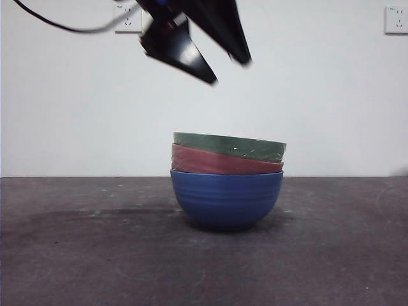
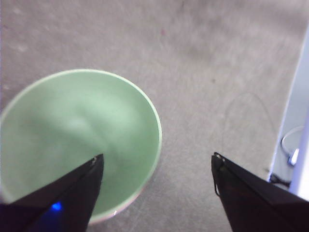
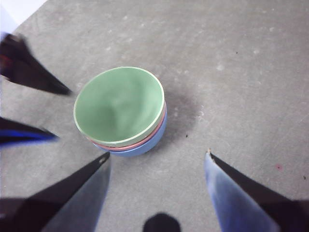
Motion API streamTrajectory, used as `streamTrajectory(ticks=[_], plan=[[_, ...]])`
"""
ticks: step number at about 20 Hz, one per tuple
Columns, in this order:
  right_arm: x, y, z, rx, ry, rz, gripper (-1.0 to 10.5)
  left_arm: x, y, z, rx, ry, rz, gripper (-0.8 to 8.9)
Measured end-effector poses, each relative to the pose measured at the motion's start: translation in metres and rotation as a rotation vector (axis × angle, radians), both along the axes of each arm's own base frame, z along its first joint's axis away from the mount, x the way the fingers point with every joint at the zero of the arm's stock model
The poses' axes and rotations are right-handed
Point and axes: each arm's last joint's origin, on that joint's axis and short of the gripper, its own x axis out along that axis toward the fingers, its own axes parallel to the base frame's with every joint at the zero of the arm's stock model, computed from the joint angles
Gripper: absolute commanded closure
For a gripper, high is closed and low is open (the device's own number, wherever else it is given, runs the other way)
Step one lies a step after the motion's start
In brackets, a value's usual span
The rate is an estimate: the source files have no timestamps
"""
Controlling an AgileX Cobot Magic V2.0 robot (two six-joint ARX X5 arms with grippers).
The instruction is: Pick up the green bowl on the top,put the green bowl on the left,pick up the red bowl in the middle,put the red bowl on the right
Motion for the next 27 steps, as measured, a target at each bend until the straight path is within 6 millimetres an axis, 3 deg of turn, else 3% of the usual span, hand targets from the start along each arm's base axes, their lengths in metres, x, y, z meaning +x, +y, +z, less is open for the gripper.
streamTrajectory(ticks=[3, 7, 8, 11, 23, 27], plan=[[0.001, 0.0, -0.001, 0.0, 0.005, 0.0, 6.3, 0.01, -0.017, -0.024, 0.072, 0.019, -0.041, 4.41], [0.002, 0.0, -0.001, 0.0, 0.012, -0.001, 6.3, 0.018, -0.024, -0.047, 0.129, 0.056, -0.057, 4.41], [0.002, 0.0, -0.001, 0.0, 0.013, -0.002, 6.3, 0.018, -0.024, -0.047, 0.132, 0.051, -0.063, 4.42], [0.002, 0.0, -0.001, 0.0, 0.014, -0.002, 6.3, 0.017, -0.024, -0.047, 0.141, 0.037, -0.084, 5.99], [0.002, 0.0, -0.001, 0.0, 0.014, -0.002, 6.3, 0.019, -0.021, -0.051, 0.173, 0.035, -0.109, 6.0], [0.002, 0.0, -0.002, -0.001, 0.019, -0.002, 6.3, 0.02, -0.022, -0.054, 0.177, 0.04, -0.111, 7.55]])
